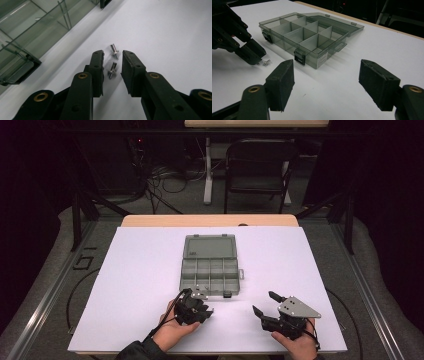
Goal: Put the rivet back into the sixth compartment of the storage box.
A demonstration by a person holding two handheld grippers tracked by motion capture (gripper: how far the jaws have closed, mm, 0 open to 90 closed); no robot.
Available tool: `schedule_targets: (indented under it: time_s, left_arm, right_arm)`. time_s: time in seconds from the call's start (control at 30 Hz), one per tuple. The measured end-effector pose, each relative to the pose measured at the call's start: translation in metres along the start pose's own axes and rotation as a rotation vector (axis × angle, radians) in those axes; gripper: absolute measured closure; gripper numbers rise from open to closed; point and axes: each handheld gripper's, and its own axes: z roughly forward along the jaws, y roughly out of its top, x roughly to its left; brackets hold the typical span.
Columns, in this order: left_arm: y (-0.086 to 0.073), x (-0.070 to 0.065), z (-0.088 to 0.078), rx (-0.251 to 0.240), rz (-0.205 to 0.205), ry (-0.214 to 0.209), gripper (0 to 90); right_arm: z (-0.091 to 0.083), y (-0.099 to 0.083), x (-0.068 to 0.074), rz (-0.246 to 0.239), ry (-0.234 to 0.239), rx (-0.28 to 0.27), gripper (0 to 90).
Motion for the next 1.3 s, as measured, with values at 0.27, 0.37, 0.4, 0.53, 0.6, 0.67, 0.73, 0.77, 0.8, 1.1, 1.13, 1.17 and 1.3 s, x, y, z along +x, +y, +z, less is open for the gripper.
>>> schedule_targets:
  time_s: [0.27,0.37,0.4,0.53,0.6,0.67,0.73,0.77,0.8,1.1,1.13,1.17,1.3]
  left_arm:
    - [-0.001,0.000,0.001,0.006,-0.001,0.004,76.1]
    - [-0.001,0.000,0.001,0.008,0.014,0.009,77.2]
    - [-0.001,-0.001,0.001,0.007,0.016,0.019,78.4]
    - [-0.001,-0.002,0.002,0.010,0.019,0.024,81.8]
    - [-0.001,-0.002,0.002,0.009,0.017,0.031,81.8]
    - [-0.001,-0.001,0.001,0.010,0.013,0.018,82.0]
    - [-0.001,-0.001,0.001,0.010,0.012,0.024,82.1]
    - [-0.001,-0.001,0.001,0.011,0.009,0.021,82.2]
    - [-0.001,0.000,0.001,0.011,0.007,0.019,82.2]
    - [0.001,0.004,-0.008,-0.015,-0.021,-0.008,82.3]
    - [0.001,0.004,-0.009,-0.017,-0.024,-0.010,82.3]
    - [0.002,0.004,-0.011,-0.019,-0.022,-0.012,82.3]
    - [0.003,0.005,-0.016,-0.030,-0.028,-0.015,82.3]
  right_arm:
    - [-0.001,0.000,0.000,0.000,0.008,0.013,27.9]
    - [0.000,0.000,0.000,0.002,0.007,0.013,27.9]
    - [0.000,0.000,0.000,0.002,0.009,0.010,27.9]
    - [0.000,0.000,0.000,0.002,0.008,0.011,27.9]
    - [0.000,0.000,0.000,0.002,0.008,0.011,27.8]
    - [0.000,0.000,0.000,0.002,0.009,0.011,27.9]
    - [0.001,0.000,0.000,0.002,0.009,0.012,27.9]
    - [0.001,0.000,0.000,0.002,0.009,0.012,27.9]
    - [0.001,0.000,0.000,0.002,0.009,0.013,27.8]
    - [0.001,0.000,-0.001,0.001,0.014,0.014,27.9]
    - [0.001,0.000,-0.001,0.002,0.014,0.014,27.8]
    - [0.001,0.000,-0.001,0.001,0.013,0.017,27.8]
    - [0.001,0.000,-0.001,0.001,0.013,0.018,27.9]
